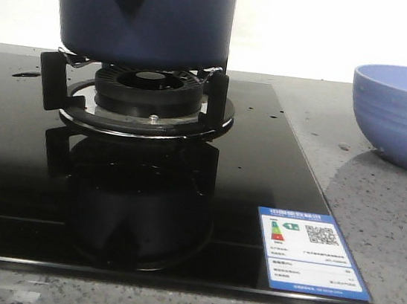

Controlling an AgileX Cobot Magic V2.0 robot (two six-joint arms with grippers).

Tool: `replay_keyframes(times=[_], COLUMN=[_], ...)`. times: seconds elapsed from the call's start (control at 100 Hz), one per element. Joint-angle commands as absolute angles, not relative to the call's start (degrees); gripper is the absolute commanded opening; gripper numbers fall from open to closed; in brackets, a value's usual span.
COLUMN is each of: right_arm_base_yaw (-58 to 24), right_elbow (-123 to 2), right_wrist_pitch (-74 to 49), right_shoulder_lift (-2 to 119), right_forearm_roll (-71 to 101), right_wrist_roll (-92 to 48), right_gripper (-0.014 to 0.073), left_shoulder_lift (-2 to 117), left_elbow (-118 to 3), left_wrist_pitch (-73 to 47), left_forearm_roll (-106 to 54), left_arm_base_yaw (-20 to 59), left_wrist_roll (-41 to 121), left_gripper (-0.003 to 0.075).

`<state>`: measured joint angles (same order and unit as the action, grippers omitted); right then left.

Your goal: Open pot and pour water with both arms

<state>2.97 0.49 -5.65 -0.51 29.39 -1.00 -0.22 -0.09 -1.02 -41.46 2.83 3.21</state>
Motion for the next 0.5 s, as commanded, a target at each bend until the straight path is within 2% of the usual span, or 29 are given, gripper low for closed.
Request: replay_keyframes(times=[0.0,0.19,0.34,0.49], right_arm_base_yaw=[3.0,3.0,3.0,2.7], right_elbow=[-0.9,-12.1,-22.3,-30.4], right_wrist_pitch=[-3.1,-12.9,-23.8,-30.0], right_shoulder_lift=[-1.6,1.4,10.6,19.2], right_forearm_roll=[31.7,24.9,20.0,19.6], right_wrist_roll=[-1.3,-5.6,-6.1,-6.2], right_gripper=[-0.0062,-0.0061,-0.0061,-0.0062], left_shoulder_lift=[-1.8,1.0,8.3,15.7], left_elbow=[-0.5,-11.1,-21.8,-30.6], left_wrist_pitch=[2.3,-8.0,-16.5,-22.0], left_forearm_roll=[-44.1,-33.2,-27.7,-28.0], left_arm_base_yaw=[2.9,2.9,2.9,2.9], left_wrist_roll=[3.0,3.1,3.6,11.9], left_gripper=[-0.0020,-0.0020,-0.0020,-0.0020])
